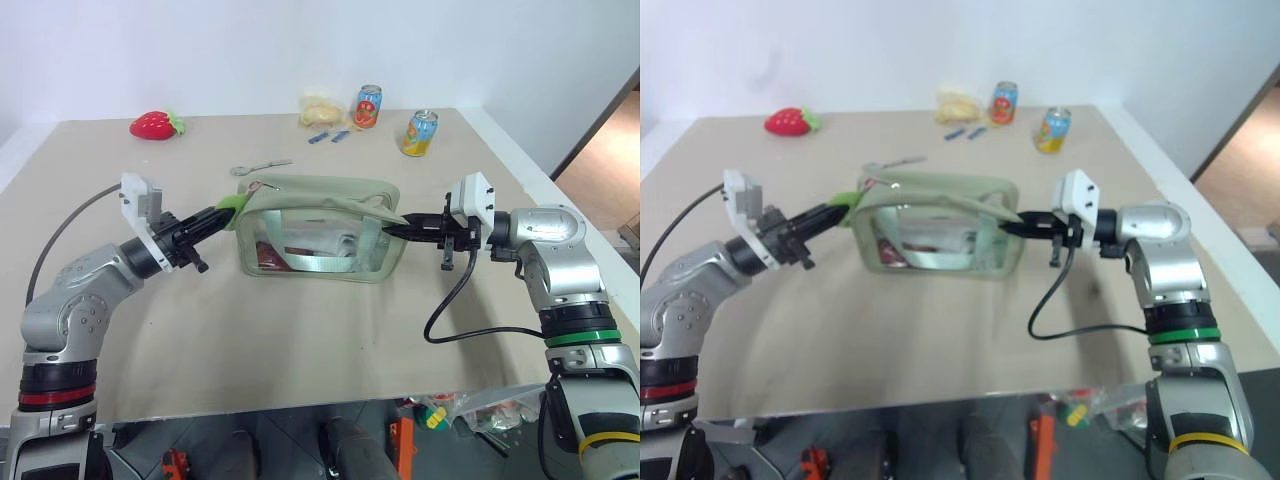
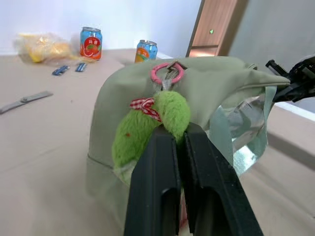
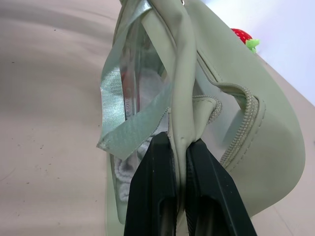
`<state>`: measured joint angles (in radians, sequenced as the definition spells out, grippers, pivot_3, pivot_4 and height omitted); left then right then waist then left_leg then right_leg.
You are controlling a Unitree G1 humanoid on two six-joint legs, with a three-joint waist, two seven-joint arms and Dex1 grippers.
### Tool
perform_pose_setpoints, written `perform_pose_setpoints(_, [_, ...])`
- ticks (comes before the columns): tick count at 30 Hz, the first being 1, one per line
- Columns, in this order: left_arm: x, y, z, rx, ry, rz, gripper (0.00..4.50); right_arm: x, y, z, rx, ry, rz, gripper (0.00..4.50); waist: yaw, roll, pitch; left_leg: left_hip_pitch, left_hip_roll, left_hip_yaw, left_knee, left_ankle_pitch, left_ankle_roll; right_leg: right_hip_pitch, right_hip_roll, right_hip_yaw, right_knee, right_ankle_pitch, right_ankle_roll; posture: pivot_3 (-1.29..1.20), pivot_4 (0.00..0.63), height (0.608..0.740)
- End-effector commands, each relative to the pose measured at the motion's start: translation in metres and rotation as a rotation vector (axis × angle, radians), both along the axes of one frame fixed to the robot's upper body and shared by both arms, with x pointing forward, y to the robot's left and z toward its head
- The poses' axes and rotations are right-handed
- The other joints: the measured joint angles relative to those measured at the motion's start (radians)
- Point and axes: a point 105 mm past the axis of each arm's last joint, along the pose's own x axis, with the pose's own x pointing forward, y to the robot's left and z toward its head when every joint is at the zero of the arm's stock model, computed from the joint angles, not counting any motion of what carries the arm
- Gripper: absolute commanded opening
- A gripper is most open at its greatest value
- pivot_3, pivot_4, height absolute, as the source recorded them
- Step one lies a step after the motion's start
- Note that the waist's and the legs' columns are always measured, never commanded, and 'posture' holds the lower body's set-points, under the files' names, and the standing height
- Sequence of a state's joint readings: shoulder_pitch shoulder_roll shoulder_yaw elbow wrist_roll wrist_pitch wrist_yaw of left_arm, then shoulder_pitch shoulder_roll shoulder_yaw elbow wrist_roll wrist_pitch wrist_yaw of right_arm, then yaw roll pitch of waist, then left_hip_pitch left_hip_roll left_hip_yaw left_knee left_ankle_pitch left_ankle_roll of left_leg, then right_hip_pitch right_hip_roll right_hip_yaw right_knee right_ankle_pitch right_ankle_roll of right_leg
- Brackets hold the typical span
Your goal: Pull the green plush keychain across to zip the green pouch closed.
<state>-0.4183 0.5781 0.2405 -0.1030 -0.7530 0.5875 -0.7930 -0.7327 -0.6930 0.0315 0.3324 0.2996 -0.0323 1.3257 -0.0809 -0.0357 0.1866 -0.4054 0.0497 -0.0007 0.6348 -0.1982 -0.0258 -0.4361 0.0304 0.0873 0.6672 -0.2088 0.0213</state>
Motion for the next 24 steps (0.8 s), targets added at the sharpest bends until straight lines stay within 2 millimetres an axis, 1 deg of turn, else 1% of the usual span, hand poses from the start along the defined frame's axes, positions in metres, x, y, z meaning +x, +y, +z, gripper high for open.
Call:
perform_pose_setpoints(1, [-0.002, 0.001, 0.008, -0.007, -0.034, 0.004, 0.06, -0.002, 0.0, 0.005, -0.025, -0.032, 0.004, 0.0, 0.0, 0.0, 0.0, 0.0, 0.0, 0.0, 0.0, 0.0, 0.0, 0.0, 0.0, 0.0, 0.0, 0.0, 0.0, 0.0, 0.15, 0.74])
perform_pose_setpoints(4, [0.001, 0.001, 0.014, -0.03, -0.054, 0.012, 0.06, -0.002, -0.001, 0.004, -0.029, -0.03, 0.001, 0.0, 0.0, 0.0, 0.0, 0.0, 0.0, 0.0, 0.0, 0.0, 0.0, 0.0, 0.0, 0.0, 0.0, 0.0, 0.0, 0.0, 0.15, 0.74])
perform_pose_setpoints(7, [-0.001, -0.005, 0.035, -0.045, -0.106, -0.026, 0.06, -0.001, -0.002, 0.004, -0.032, -0.029, -0.002, 0.0, 0.001, 0.0, 0.0, 0.0, 0.0, 0.0, 0.0, 0.0, 0.0, 0.0, 0.0, 0.0, 0.0, 0.0, 0.0, 0.0, 0.15, 0.74])
perform_pose_setpoints(9, [-0.003, -0.025, 0.055, -0.015, -0.17, -0.103, 0.06, 0.0, -0.002, 0.003, -0.035, -0.027, -0.003, 0.0, 0.002, 0.0, 0.0, 0.0, 0.0, -0.001, 0.0, 0.0, 0.0, 0.0, 0.0, 0.0, 0.0, 0.0, 0.0, 0.0, 0.15, 0.74])
perform_pose_setpoints(11, [-0.003, -0.038, 0.066, 0.01, -0.206, -0.149, 0.06, 0.0, -0.001, 0.002, -0.036, -0.025, -0.003, 0.0, 0.003, 0.0, 0.0, -0.001, -0.001, -0.001, 0.001, 0.0, 0.0, 0.0, 0.0, -0.001, 0.0, 0.001, 0.001, 0.0, 0.15, 0.74])
perform_pose_setpoints(13, [-0.002, -0.059, 0.072, 0.033, -0.23, -0.228, 0.06, 0.001, 0.0, 0.001, -0.037, -0.025, -0.003, 0.0, 0.002, 0.0, 0.0, 0.0, -0.001, 0.0, 0.001, 0.0, 0.0, 0.001, 0.0, 0.001, 0.0, 0.001, 0.001, 0.0, 0.15, 0.74])
perform_pose_setpoints(15, [0.0, -0.078, 0.071, 0.066, -0.238, -0.296, 0.06, 0.002, 0.001, 0.001, -0.038, -0.026, 0.0, 0.0, 0.002, 0.0, 0.0, 0.0, -0.001, 0.0, 0.001, 0.0, 0.0, 0.001, -0.001, 0.002, 0.0, 0.001, 0.002, 0.0, 0.15, 0.74])
perform_pose_setpoints(17, [0.005, -0.088, 0.063, 0.11, -0.231, -0.319, 0.06, 0.002, 0.002, 0.0, -0.039, -0.028, 0.004, 0.0, 0.0, 0.0, 0.0, 0.0, -0.002, 0.0, 0.001, 0.0, 0.0, 0.001, 0.0, 0.002, 0.0, 0.001, 0.002, 0.0, 0.15, 0.74])
perform_pose_setpoints(20, [0.016, -0.092, 0.053, 0.174, -0.224, -0.308, 0.06, 0.002, 0.004, 0.0, -0.04, -0.031, 0.005, 0.0, 0.0, 0.0, 0.0, 0.001, -0.001, 0.0, 0.0, 0.0, 0.0, 0.001, 0.001, 0.003, 0.0, 0.001, 0.001, 0.0, 0.15, 0.74])
perform_pose_setpoints(23, [0.019, -0.095, 0.045, 0.245, -0.208, -0.332, 0.06, 0.001, 0.004, -0.001, -0.036, -0.034, 0.003, 0.0, 0.0, 0.0, 0.0, 0.0, -0.001, -0.001, 0.0, 0.0, 0.0, 0.0, 0.001, 0.002, 0.0, 0.001, 0.001, 0.0, 0.15, 0.74])
perform_pose_setpoints(24, [0.021, -0.093, 0.044, 0.255, -0.196, -0.325, 0.06, 0.001, 0.004, -0.001, -0.035, -0.035, 0.003, 0.0, 0.0, 0.0, 0.0, 0.0, -0.001, 0.0, 0.0, 0.0, 0.0, 0.0, 0.001, 0.002, 0.0, 0.001, 0.001, 0.0, 0.15, 0.74])
